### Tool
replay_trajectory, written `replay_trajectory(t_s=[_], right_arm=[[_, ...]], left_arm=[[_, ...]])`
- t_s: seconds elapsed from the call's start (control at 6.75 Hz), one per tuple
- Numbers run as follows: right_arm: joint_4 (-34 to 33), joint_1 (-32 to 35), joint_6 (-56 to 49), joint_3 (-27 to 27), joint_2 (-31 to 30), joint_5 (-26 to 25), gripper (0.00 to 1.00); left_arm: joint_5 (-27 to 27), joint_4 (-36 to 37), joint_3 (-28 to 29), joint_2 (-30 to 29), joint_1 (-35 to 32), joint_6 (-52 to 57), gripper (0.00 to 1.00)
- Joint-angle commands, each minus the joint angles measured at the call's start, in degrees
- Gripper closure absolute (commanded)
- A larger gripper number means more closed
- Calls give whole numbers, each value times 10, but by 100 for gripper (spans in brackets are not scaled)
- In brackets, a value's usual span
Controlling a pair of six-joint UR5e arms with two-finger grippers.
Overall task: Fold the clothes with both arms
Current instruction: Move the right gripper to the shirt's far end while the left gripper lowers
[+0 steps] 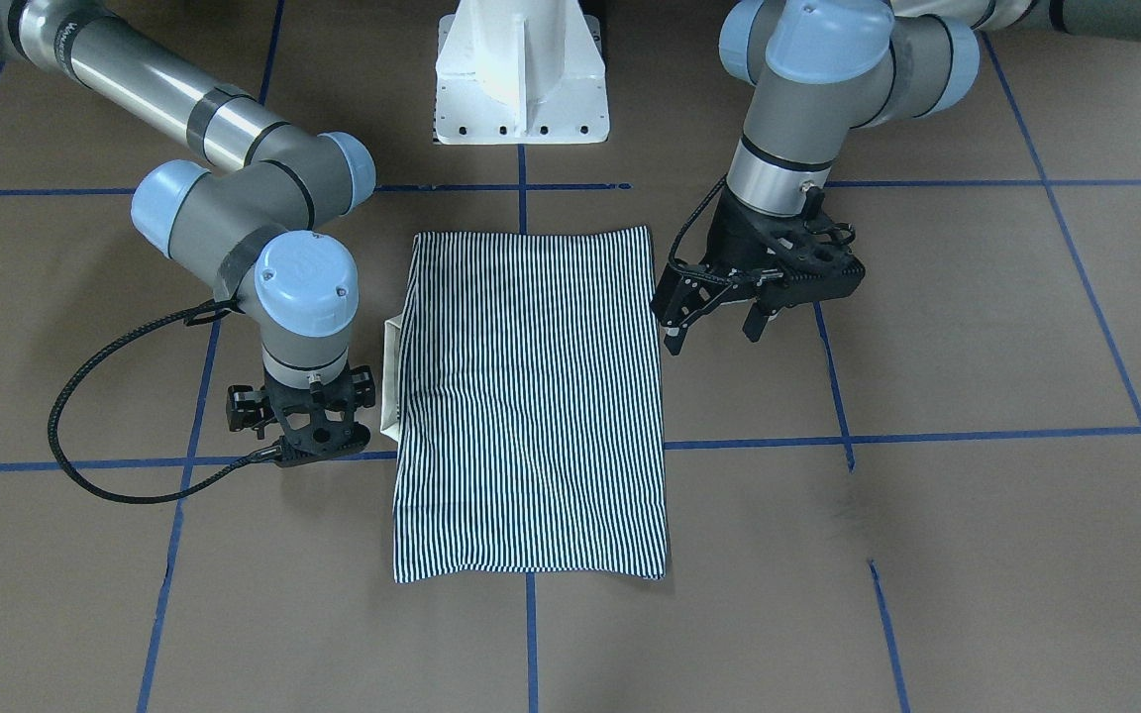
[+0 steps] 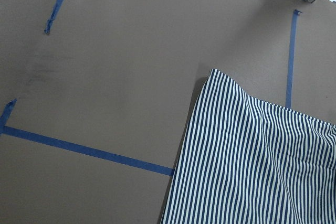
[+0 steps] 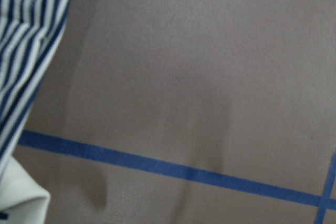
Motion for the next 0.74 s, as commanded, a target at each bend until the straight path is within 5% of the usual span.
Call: replay_trajectory(t_s=[0.0, 0.44, 0.59], right_arm=[[0, 7, 7, -8, 44, 17, 0], [17, 8, 59, 73, 19, 83, 0], [19, -5, 102, 131, -16, 114, 0]], left_arm=[[0, 1, -2, -1, 0, 0, 0], [-94, -3, -25, 36, 20, -88, 0], [-65, 0, -44, 41, 78, -184, 0]])
